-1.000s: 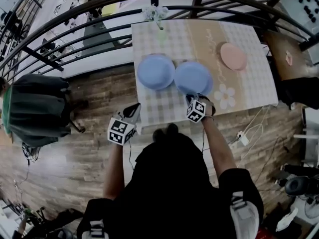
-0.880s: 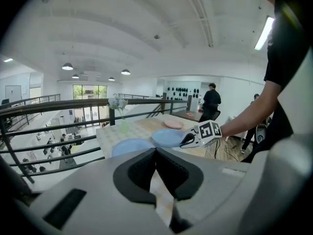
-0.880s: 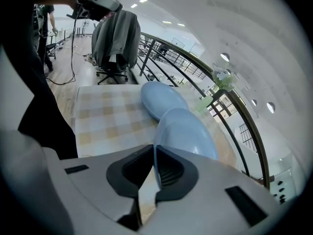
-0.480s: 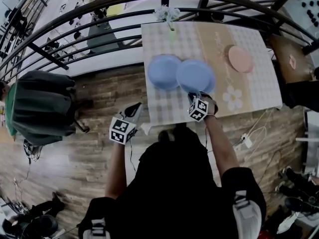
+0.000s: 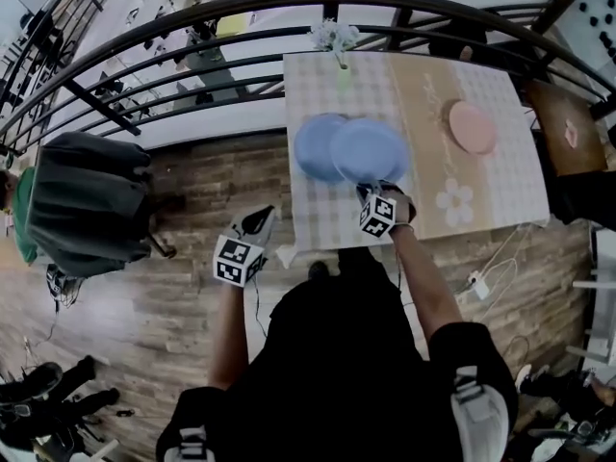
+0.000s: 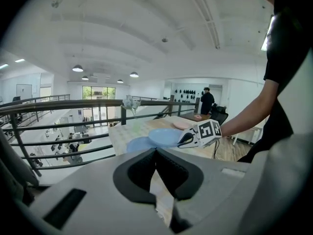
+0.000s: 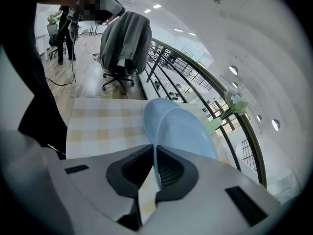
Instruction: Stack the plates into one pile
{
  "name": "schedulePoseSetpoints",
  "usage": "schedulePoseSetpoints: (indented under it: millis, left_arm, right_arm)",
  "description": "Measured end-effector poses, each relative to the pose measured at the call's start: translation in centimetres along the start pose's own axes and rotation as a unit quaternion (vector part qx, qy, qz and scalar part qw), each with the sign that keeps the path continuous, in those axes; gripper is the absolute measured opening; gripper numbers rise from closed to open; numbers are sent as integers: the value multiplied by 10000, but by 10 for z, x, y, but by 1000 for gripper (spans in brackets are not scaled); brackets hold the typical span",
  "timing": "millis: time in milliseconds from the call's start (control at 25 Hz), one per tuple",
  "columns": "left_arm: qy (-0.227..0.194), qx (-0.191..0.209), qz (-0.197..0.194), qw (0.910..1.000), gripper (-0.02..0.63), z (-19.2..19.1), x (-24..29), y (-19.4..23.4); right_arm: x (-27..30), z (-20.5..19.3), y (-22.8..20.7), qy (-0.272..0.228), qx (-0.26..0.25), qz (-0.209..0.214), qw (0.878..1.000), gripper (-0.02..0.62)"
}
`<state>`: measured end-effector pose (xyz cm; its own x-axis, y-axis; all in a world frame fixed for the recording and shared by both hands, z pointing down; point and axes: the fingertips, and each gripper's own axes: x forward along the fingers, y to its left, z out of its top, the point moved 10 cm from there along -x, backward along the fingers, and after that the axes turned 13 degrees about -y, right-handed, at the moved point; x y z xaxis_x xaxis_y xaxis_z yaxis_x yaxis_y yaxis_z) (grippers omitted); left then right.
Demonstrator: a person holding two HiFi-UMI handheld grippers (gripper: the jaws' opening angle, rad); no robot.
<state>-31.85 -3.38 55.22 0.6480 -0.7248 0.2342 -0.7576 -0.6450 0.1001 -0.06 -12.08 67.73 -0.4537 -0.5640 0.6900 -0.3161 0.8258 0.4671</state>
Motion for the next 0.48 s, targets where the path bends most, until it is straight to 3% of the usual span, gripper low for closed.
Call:
schedulePoseSetpoints:
  millis: [480]
  left_arm:
    - [-146, -183, 581, 9980, 1, -8, -17, 10]
  right_arm:
    - [34, 28, -9, -262, -355, 274, 9987, 18]
